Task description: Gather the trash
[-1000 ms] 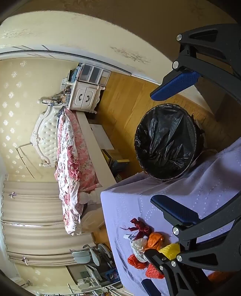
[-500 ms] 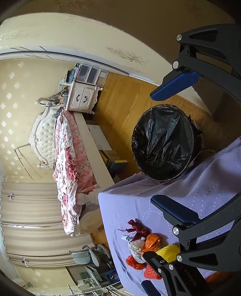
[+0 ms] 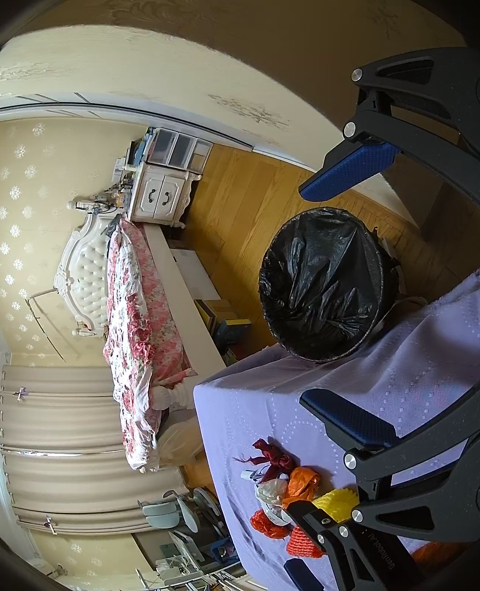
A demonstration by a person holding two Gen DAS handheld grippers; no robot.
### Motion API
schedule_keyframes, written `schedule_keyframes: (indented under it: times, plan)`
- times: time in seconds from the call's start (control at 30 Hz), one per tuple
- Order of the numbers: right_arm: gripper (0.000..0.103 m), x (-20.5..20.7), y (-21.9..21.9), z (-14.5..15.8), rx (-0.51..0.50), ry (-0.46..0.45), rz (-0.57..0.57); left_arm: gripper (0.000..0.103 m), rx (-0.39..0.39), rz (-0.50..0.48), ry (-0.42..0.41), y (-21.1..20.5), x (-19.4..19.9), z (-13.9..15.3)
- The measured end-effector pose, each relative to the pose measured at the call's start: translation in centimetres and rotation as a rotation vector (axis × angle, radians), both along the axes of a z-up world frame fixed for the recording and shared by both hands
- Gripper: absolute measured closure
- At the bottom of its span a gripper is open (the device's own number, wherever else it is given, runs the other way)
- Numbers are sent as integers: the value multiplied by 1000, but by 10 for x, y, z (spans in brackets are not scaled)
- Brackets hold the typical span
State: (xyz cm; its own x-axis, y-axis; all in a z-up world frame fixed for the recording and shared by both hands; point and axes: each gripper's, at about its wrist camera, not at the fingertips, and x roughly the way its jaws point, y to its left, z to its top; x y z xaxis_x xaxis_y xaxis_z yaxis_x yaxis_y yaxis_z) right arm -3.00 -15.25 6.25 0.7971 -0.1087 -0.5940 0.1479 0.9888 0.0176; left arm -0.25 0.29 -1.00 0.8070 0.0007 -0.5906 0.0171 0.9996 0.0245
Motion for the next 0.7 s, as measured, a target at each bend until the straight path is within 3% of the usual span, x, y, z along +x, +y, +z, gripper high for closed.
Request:
schedule_keyframes:
  times: [0.7]
  plan:
    - [4,0,-2,-1,1,4,-6,6,4,1,4,0,0,-1]
